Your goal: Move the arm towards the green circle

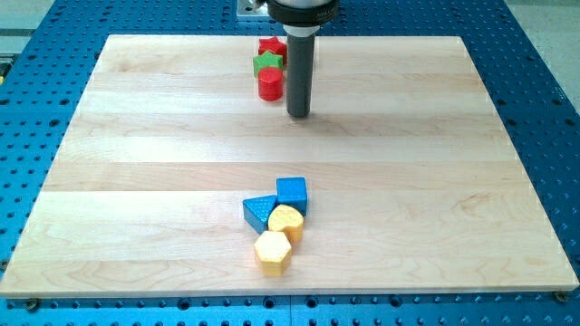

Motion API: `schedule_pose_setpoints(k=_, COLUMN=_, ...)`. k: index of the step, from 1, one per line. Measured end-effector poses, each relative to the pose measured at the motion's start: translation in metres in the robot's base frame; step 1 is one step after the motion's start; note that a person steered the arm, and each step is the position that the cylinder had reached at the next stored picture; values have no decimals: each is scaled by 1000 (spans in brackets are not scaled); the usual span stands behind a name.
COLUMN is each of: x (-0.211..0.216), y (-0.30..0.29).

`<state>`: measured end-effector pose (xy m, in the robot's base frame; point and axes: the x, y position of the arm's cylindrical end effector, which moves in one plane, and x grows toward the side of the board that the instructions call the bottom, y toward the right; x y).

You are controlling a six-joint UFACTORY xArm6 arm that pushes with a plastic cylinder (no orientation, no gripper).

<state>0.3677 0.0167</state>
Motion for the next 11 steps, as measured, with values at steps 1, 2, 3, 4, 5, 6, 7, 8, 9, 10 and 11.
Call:
schedule_pose_setpoints(k=1, x=-3, y=58)
schedule_pose_setpoints(k=2, x=-41, y=129)
schedule_pose_setpoints(k=3, x=-103, y=138)
schedule_pose_setpoints(k=4, x=-119, y=123)
schedule_pose_setpoints(k=5, x=-128, y=114)
schedule_pose_setpoints(k=6, x=-139, y=114)
schedule_pose_setpoints(k=7, x=-144, y=114)
schedule_pose_setpoints(k=8, x=-145, y=114)
schedule_pose_setpoints(k=9, x=-145, y=103)
schedule_pose_setpoints(k=10, x=-145, y=78)
schedule_pose_setpoints(k=11, x=-145, y=46)
